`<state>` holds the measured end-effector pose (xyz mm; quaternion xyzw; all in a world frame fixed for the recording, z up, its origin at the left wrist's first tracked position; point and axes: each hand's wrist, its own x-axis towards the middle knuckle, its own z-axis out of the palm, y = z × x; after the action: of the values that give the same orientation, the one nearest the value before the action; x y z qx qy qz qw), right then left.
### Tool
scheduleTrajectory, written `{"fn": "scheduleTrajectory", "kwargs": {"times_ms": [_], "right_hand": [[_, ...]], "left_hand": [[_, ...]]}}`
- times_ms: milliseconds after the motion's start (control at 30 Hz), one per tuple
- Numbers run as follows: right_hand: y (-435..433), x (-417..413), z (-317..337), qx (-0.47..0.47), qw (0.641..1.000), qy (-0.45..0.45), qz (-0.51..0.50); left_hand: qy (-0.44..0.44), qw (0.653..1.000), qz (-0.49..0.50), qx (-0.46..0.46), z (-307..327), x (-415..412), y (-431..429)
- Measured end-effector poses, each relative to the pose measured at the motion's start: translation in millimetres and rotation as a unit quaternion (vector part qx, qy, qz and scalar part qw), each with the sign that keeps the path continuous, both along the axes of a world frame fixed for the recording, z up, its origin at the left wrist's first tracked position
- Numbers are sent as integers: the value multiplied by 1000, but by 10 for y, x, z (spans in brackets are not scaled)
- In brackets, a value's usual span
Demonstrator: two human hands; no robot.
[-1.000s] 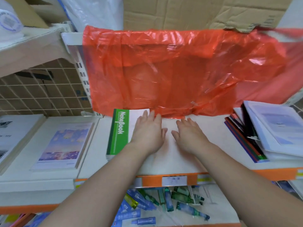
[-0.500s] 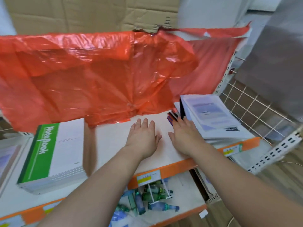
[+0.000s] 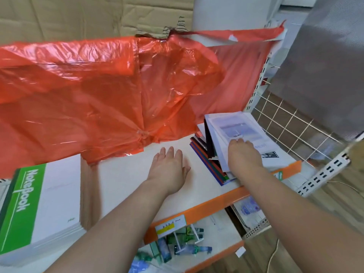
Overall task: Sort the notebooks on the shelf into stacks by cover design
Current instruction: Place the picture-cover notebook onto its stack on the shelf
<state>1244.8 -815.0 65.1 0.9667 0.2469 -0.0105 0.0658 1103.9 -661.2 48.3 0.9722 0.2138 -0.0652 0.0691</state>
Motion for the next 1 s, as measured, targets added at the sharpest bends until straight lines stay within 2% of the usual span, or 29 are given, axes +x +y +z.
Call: {"fn": "scheduleTrajectory", "kwargs": {"times_ms": [167, 333, 433, 533, 633, 733, 833, 900, 1000], "right_hand": [[20, 6, -54, -49, 998, -30, 8], [36, -34, 70, -57, 995, -65, 42], [71, -155, 154, -42, 995, -71, 63], [140, -408, 146, -8, 992, -70, 108], [139, -531, 101, -4, 986, -106, 128], [29, -363, 61, 47, 987, -72, 135], [-190, -98, -11, 53, 993, -66, 84], [-325, 70, -53, 48, 997, -36, 38], [-411, 190, -52, 77, 996, -8, -41]], "left_hand": [[-10, 1000, -13, 0, -9, 62, 44], [-21, 999, -22, -13, -27, 94, 38], [-52, 997, -12, -58, -26, 127, 20], [-132, 978, 37, -157, -5, 243, -15], [-201, 931, 105, -287, 44, 425, -107], [-231, 837, 176, -464, 58, 605, -239], [-243, 773, 240, -534, -5, 742, -322], [-241, 718, 266, -596, 13, 787, -384], [-207, 668, 288, -654, 26, 837, -458]]}}
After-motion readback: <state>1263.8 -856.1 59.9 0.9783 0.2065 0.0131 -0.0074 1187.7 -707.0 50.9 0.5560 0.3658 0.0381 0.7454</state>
